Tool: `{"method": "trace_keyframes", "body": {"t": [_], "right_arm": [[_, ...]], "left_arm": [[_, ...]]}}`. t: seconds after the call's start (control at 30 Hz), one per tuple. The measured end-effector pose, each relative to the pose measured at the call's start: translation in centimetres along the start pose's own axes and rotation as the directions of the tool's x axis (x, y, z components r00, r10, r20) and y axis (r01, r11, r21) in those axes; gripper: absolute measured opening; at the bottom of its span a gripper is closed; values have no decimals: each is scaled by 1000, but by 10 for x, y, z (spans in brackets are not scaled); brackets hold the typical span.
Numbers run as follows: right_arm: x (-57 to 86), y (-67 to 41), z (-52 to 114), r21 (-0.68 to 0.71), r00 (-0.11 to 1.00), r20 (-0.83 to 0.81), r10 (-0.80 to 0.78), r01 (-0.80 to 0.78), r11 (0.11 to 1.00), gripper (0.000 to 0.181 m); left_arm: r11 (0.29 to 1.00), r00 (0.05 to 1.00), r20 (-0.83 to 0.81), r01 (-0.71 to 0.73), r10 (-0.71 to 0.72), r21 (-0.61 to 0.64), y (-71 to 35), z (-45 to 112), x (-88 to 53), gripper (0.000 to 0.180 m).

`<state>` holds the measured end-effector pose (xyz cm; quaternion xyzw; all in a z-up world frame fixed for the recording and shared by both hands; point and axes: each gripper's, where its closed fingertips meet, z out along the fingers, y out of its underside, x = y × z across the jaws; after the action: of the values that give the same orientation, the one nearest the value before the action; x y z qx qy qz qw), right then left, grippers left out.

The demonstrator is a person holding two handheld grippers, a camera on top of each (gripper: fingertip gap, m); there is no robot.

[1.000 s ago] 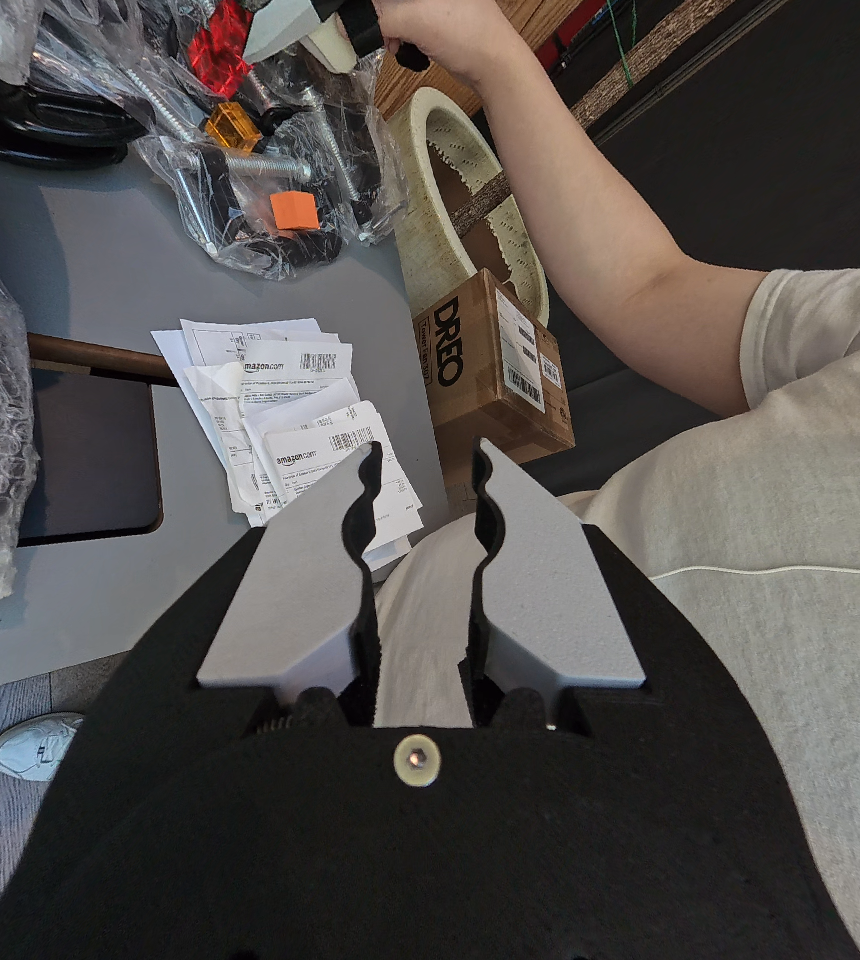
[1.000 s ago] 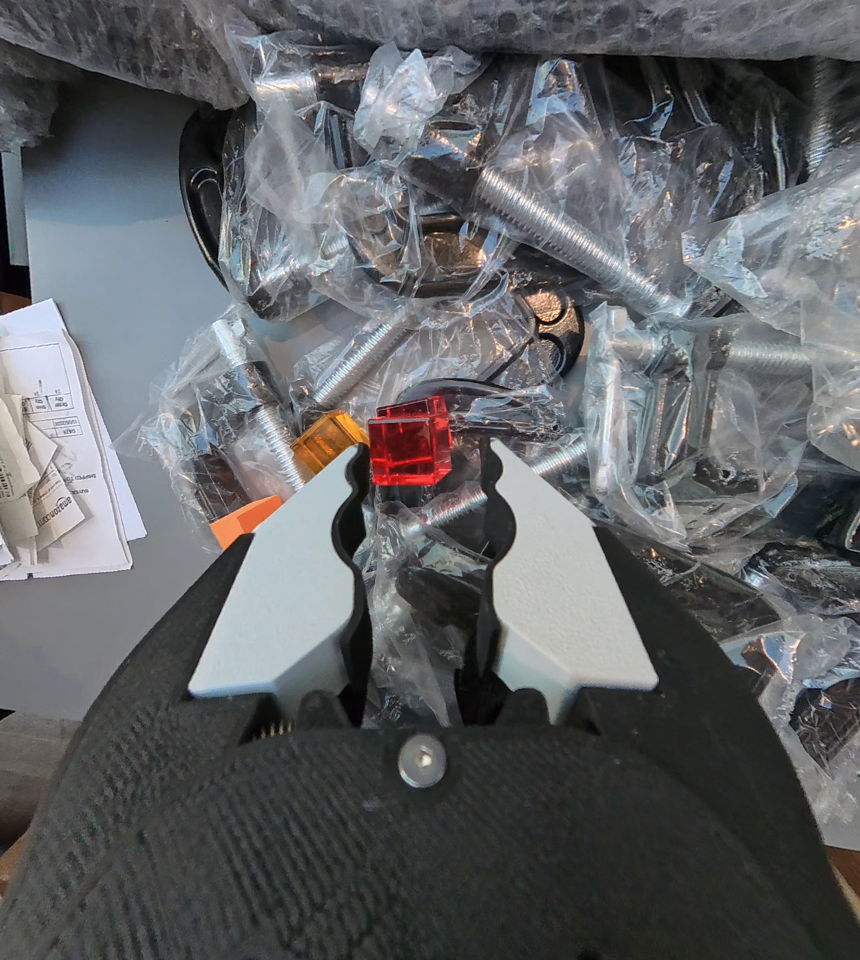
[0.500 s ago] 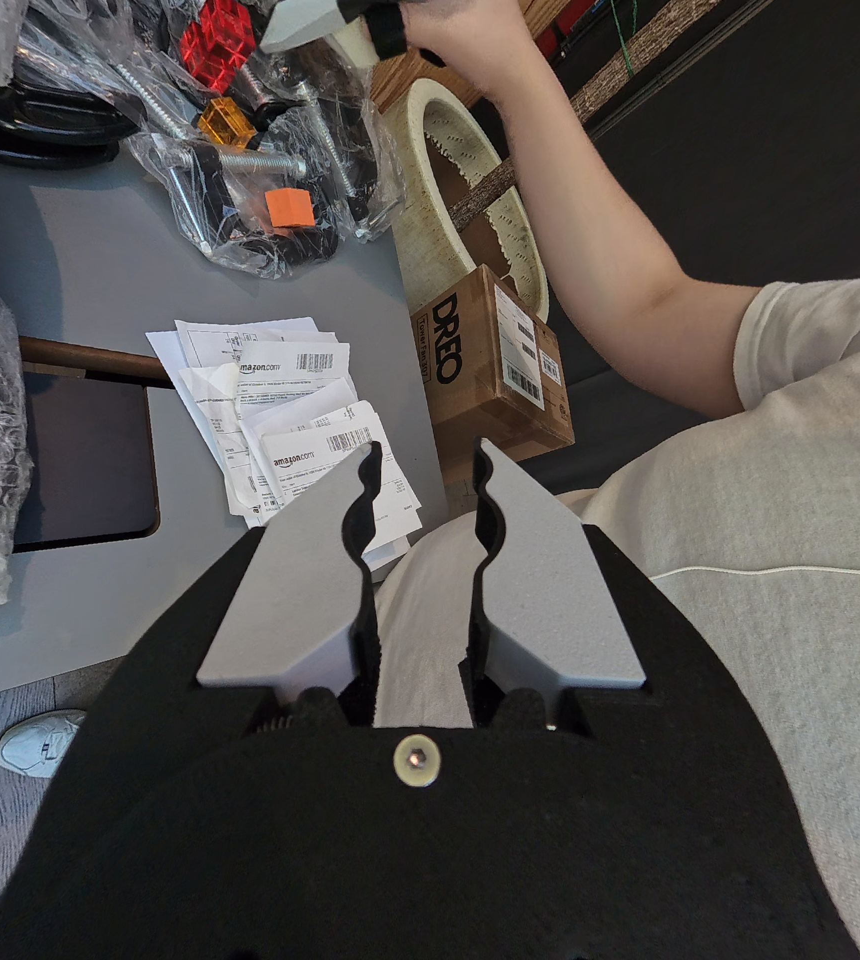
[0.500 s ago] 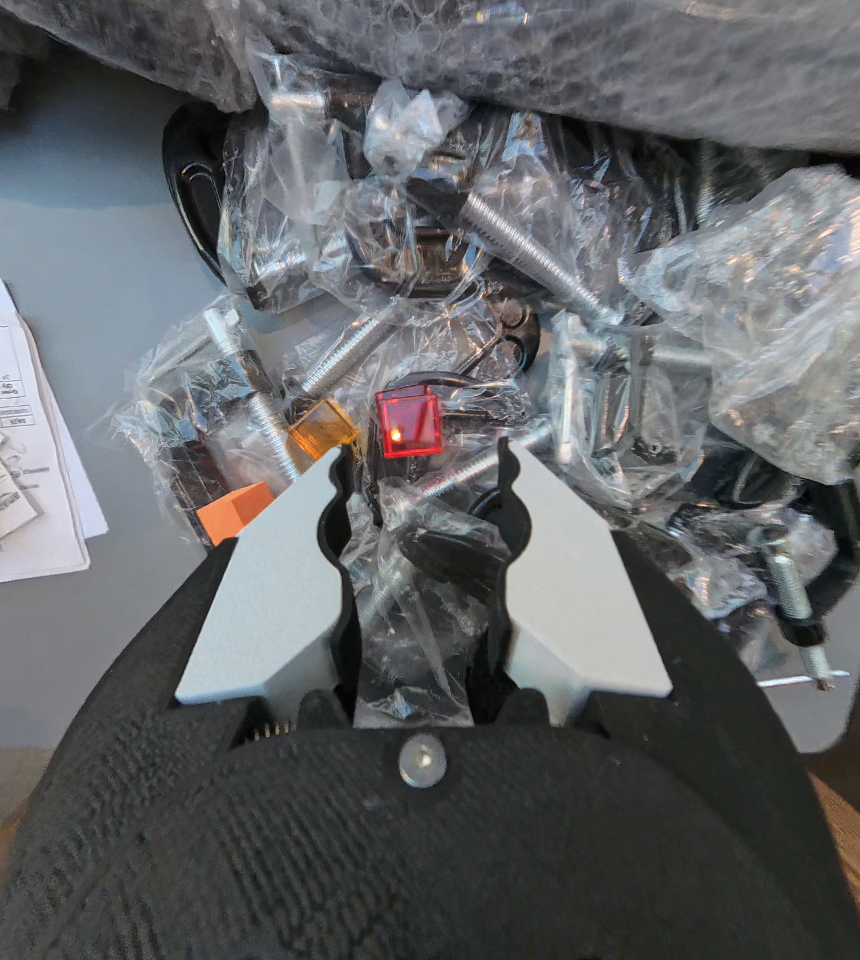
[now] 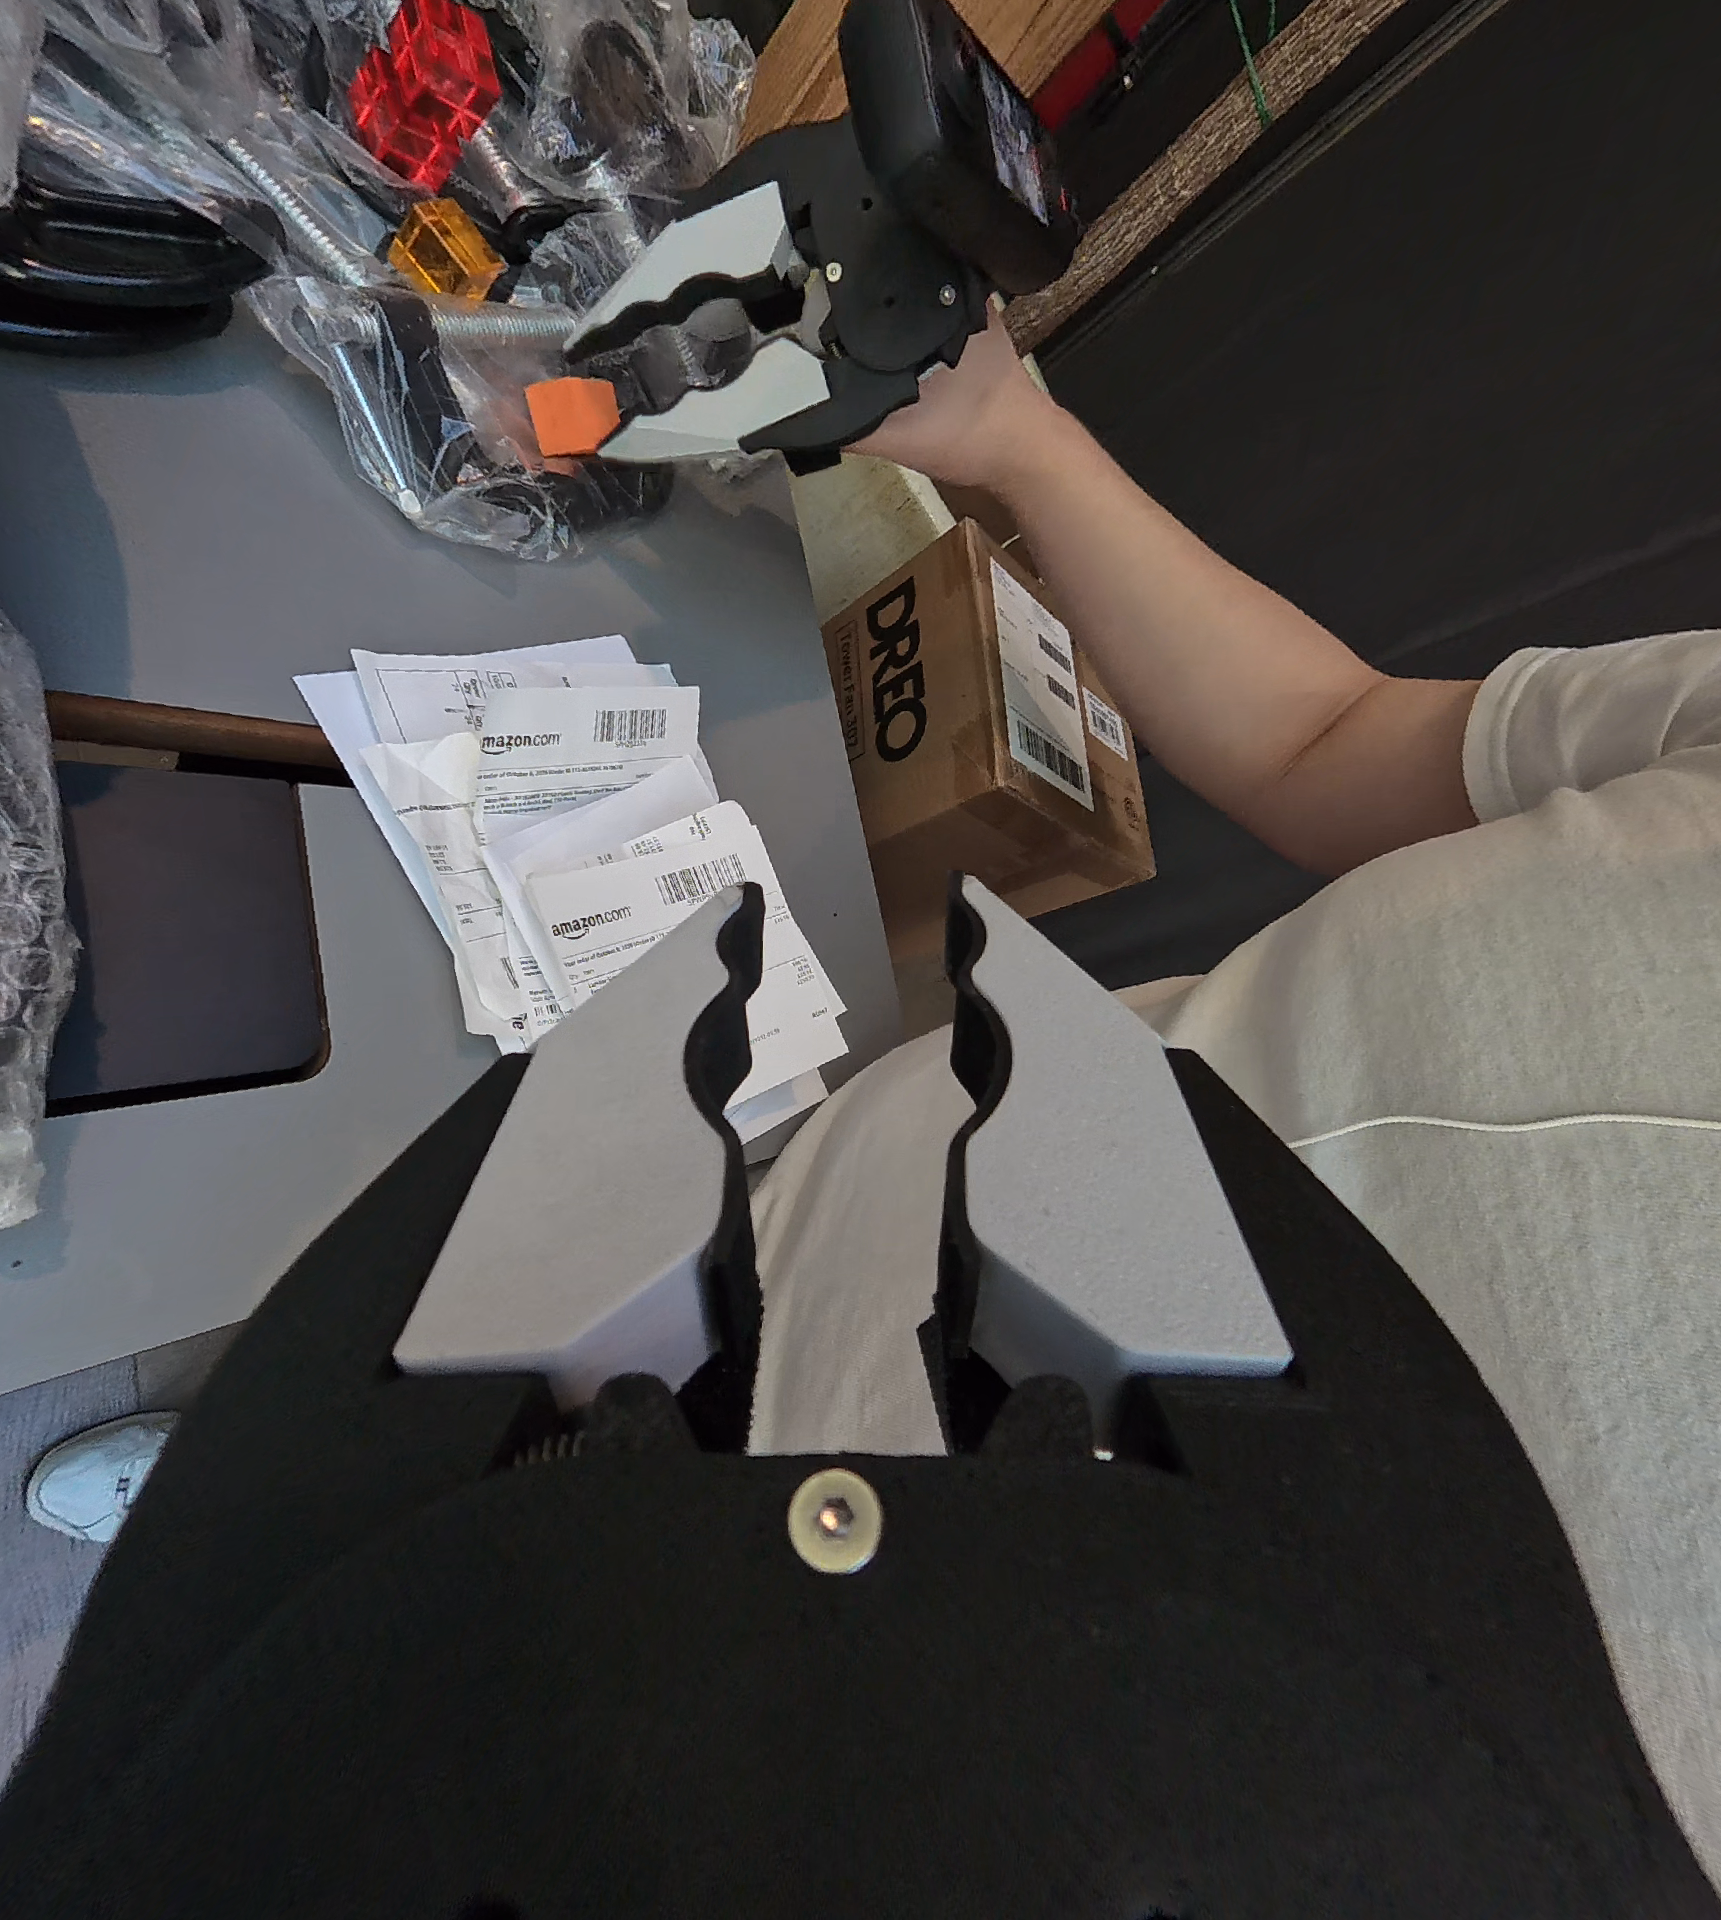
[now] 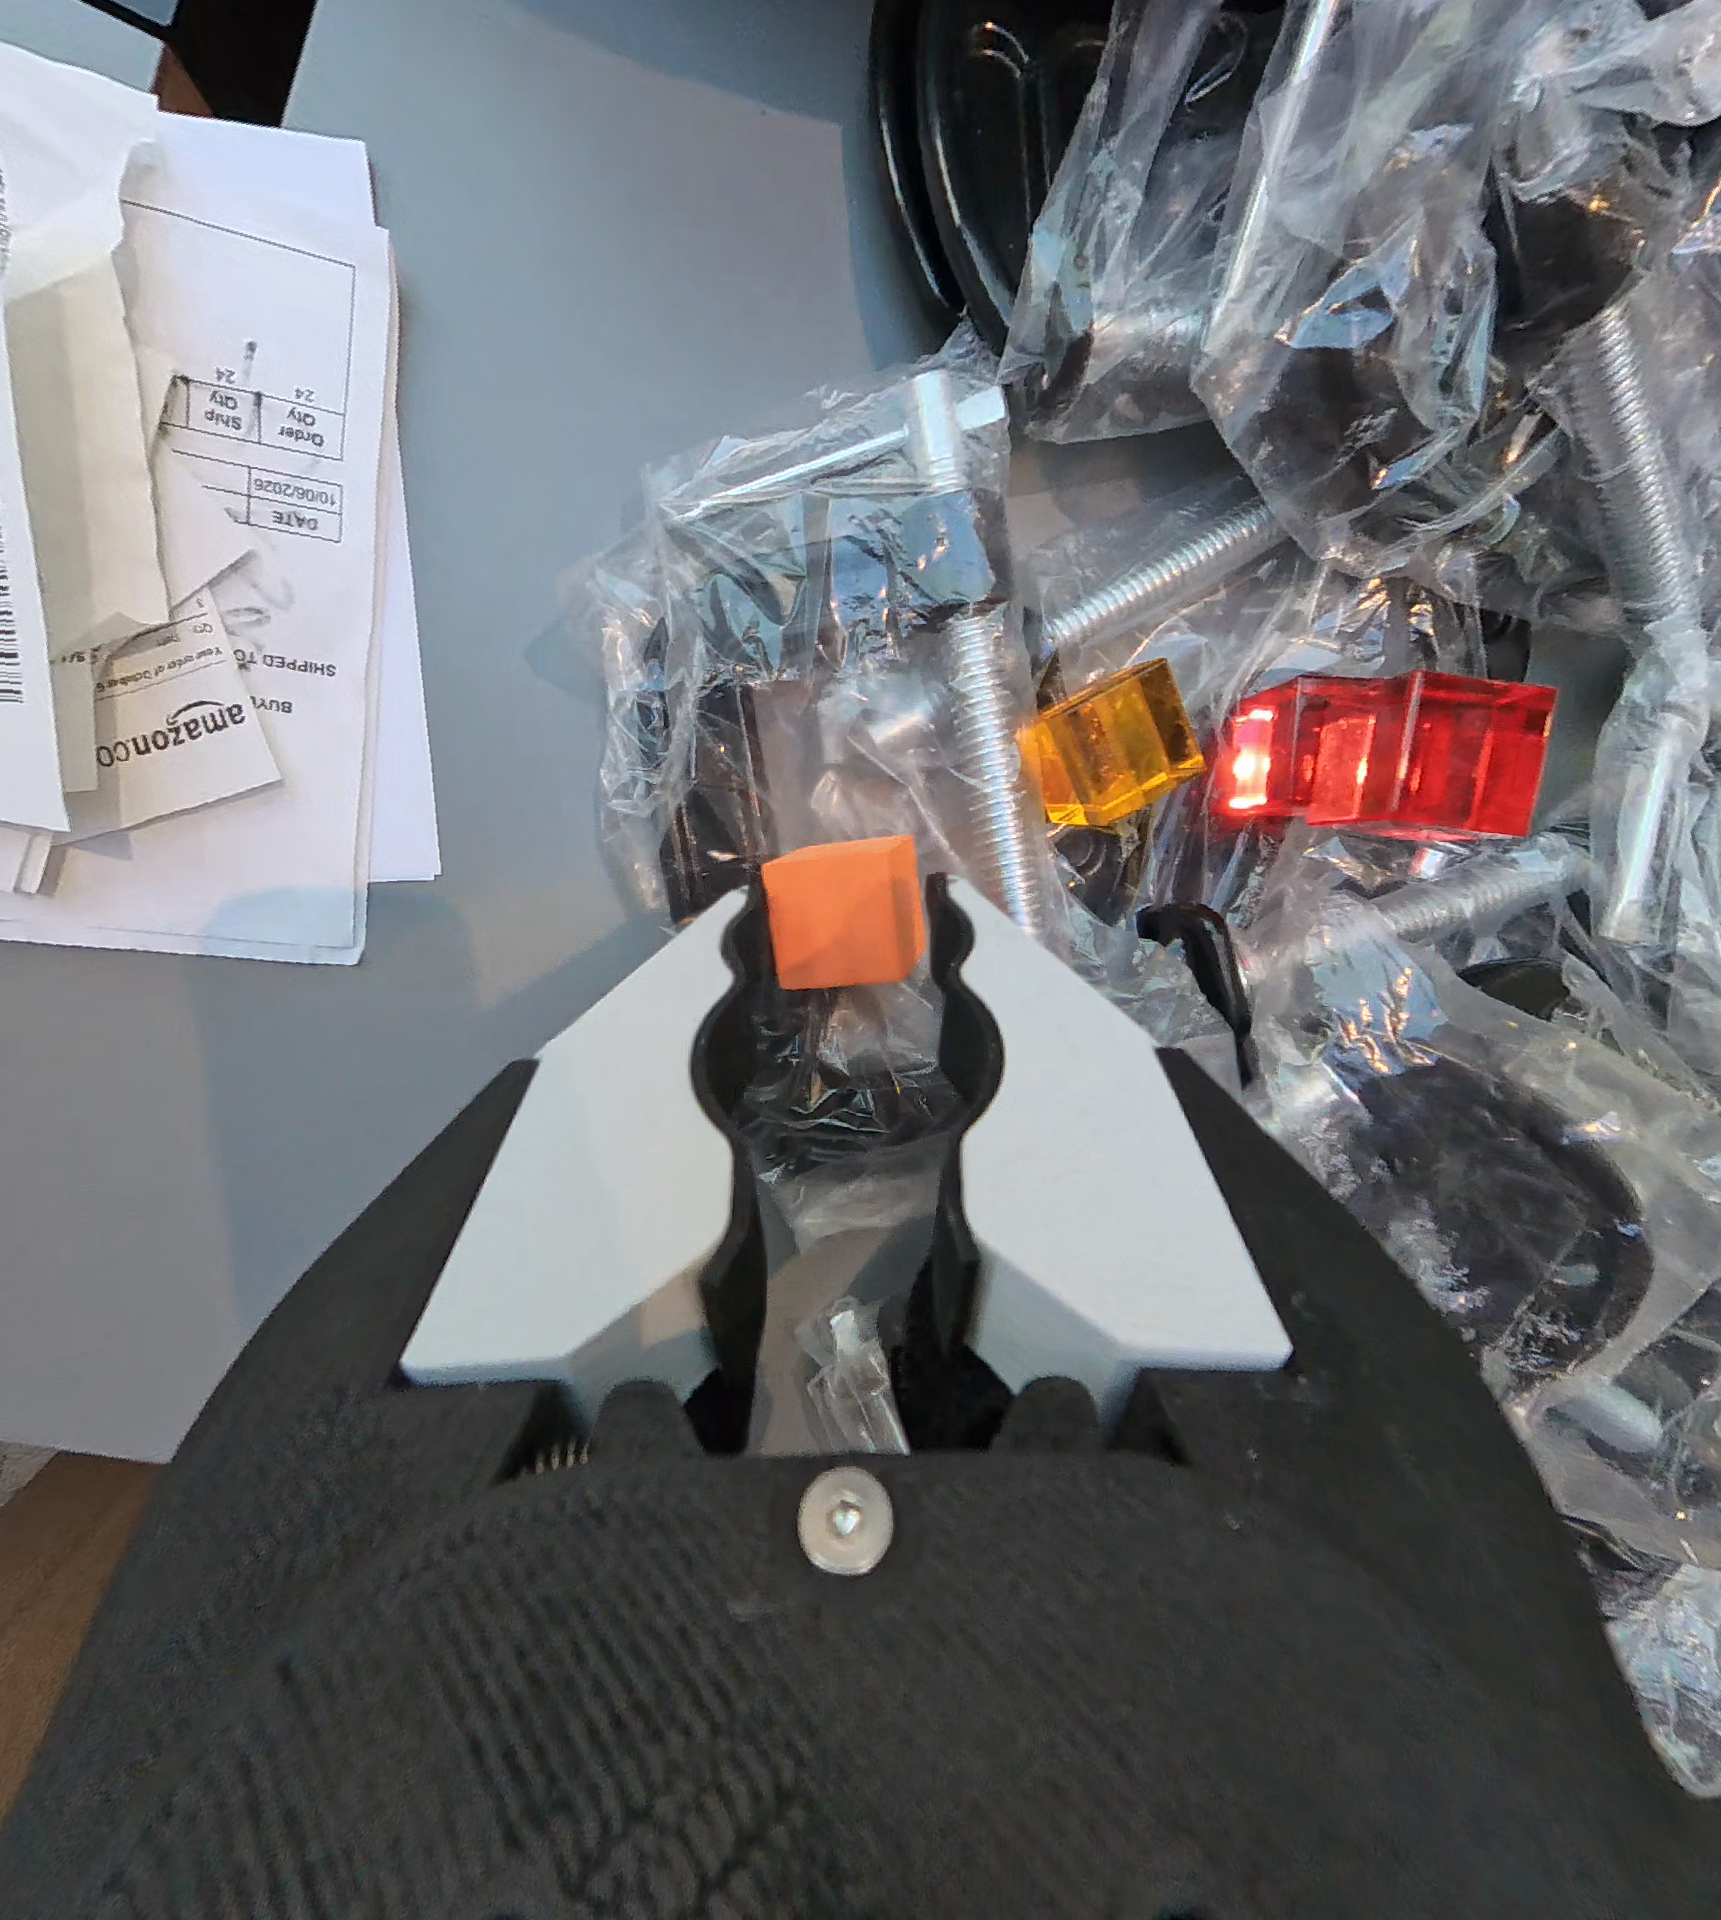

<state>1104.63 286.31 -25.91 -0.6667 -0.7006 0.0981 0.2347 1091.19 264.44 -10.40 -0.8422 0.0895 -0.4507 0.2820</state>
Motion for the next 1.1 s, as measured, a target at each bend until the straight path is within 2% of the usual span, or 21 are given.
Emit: {"method": "trace_keyframes", "body": {"t": [0.07,0.23,0.47,0.63,0.8,0.93,1.1], "right_arm": [[2,2,1,-12,1000,9,3,-3,1000,26],[3,13,4,-71,998,52,23,-19,997,33],[16,-8,-21,-15,993,106,50,-49,999,27],[103,-49,-58,115,984,-89,157,-146,983,26],[120,-42,-40,60,969,-244,37,-23,998,26],[115,-36,-31,32,961,-274,-19,29,999,25],[113,-37,-31,59,965,-262,7,8,998,24]], "left_arm": [[1000,1000,-1,-1,1,-2,0,0,1,33],[1000,1000,2,4,-4,10,0,-2,0,33],[1000,1000,9,11,-12,17,1,-3,-1,33],[1000,1000,12,10,-10,22,1,-4,0,33],[999,1000,9,17,-17,28,2,-4,-1,33],[999,999,12,33,-33,43,2,-7,-4,33],[999,999,8,32,-33,38,2,-6,-4,33]]}}
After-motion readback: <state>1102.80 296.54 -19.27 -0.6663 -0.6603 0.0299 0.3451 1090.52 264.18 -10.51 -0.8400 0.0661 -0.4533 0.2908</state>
